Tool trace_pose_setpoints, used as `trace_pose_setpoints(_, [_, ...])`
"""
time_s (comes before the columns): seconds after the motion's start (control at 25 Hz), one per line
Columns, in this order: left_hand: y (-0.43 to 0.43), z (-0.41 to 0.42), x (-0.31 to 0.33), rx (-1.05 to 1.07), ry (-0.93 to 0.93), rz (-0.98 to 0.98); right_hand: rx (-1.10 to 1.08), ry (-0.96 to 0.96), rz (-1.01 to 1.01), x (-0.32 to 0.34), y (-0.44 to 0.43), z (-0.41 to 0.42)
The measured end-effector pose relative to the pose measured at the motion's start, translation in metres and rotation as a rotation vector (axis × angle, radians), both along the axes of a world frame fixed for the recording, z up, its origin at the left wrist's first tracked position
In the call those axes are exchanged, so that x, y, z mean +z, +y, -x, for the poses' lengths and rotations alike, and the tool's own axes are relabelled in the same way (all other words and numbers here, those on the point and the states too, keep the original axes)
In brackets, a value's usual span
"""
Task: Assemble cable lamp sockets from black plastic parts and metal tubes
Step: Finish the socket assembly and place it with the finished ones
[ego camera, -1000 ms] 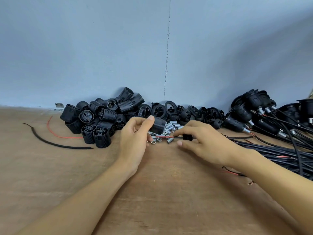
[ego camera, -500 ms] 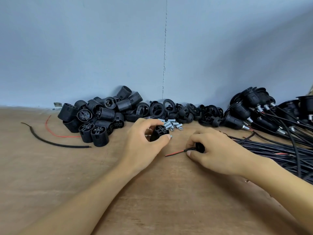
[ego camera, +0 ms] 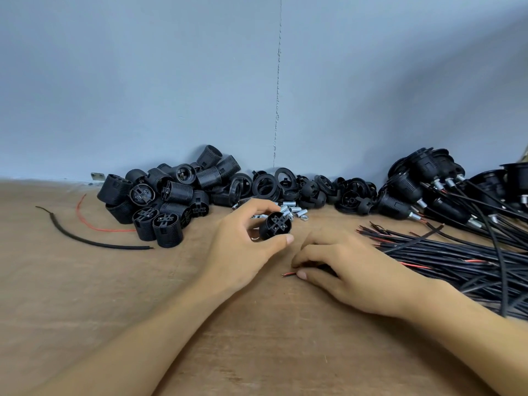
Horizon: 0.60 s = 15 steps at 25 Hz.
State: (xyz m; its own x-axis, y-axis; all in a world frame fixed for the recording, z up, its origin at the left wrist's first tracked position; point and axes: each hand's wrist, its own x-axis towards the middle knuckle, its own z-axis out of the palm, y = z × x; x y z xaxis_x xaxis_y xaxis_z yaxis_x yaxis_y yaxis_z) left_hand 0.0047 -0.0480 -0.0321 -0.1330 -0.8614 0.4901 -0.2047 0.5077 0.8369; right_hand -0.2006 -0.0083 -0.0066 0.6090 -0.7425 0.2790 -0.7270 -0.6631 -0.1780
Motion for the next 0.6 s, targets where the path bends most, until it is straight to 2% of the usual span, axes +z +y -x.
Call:
trace_pose_setpoints(0.12, [-0.001,-0.001,-0.002,-0.034,-0.014,-0.011,-0.07,-0.076,0.029,-0.007,0.002,-0.001])
trace_pose_setpoints(0.28, [-0.001,-0.003,-0.004,-0.055,-0.055,0.001,-0.259,-0.621,-0.201,-0.004,-0.002,0.003])
trace_pose_setpoints(0.32, [0.0,-0.003,-0.004,-0.054,-0.072,0.011,-0.27,-0.682,-0.245,-0.003,-0.002,0.003])
trace_pose_setpoints(0.6, [0.009,0.007,-0.004,-0.06,-0.206,0.126,-0.264,-0.765,-0.356,-0.004,-0.001,0.006])
